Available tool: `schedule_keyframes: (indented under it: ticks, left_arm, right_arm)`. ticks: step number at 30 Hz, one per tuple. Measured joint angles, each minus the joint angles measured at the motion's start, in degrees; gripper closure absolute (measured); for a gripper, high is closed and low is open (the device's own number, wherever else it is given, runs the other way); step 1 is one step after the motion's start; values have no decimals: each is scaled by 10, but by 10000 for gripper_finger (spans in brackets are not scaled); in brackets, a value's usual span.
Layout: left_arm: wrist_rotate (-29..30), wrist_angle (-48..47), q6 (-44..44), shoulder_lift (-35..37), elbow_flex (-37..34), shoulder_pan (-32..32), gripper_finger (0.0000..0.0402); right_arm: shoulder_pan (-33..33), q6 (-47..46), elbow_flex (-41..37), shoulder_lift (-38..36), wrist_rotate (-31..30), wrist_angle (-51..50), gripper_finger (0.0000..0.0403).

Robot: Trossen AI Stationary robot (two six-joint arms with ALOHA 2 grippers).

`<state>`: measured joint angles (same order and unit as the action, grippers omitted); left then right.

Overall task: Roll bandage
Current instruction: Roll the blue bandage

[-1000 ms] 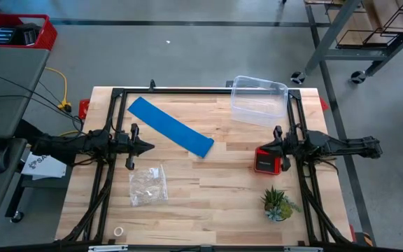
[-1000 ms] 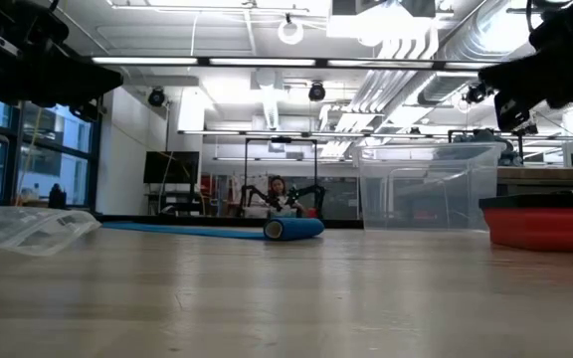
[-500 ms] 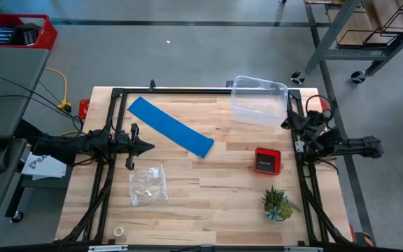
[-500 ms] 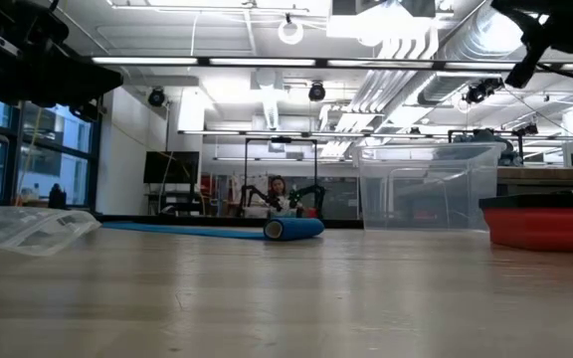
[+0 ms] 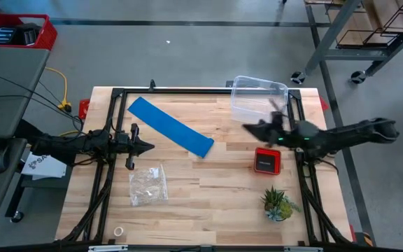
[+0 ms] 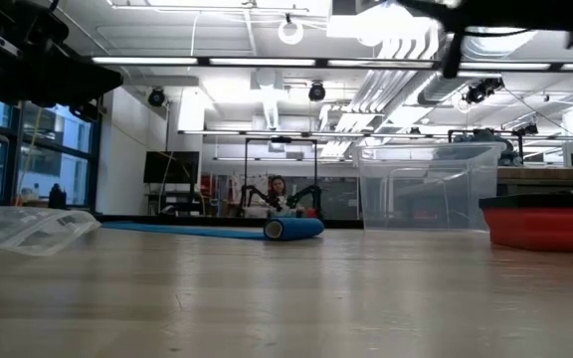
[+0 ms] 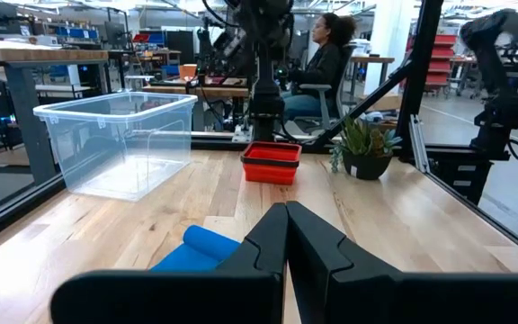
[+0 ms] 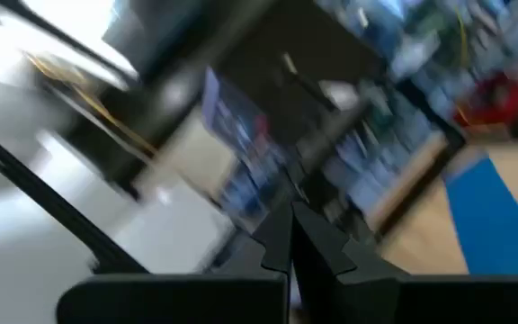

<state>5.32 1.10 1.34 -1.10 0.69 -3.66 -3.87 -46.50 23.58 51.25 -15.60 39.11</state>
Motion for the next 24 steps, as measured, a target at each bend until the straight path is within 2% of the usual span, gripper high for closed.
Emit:
schedule_keyframes:
  ticks: [7, 11, 14, 16, 19, 24]
  left_arm:
    - [0, 0, 0, 0, 0, 0, 400]
    - [0, 0, 0, 0, 0, 0, 400]
    - [1, 15, -7, 0, 0, 0, 400]
    - [1, 64, 27, 0, 0, -1, 400]
    - [1, 181, 122, -1, 0, -1, 400]
    - [0, 382, 220, -1, 0, -1, 400]
  right_arm:
    - [18, -45, 142, 163, 66, -140, 403]
    - [29, -29, 207, 206, 118, -169, 403]
    - [39, -7, 247, 219, 127, -203, 403]
    - [46, 10, 272, 219, 127, -228, 403]
    - [54, 22, 297, 219, 127, -264, 403]
    - [58, 49, 319, 217, 129, -269, 403]
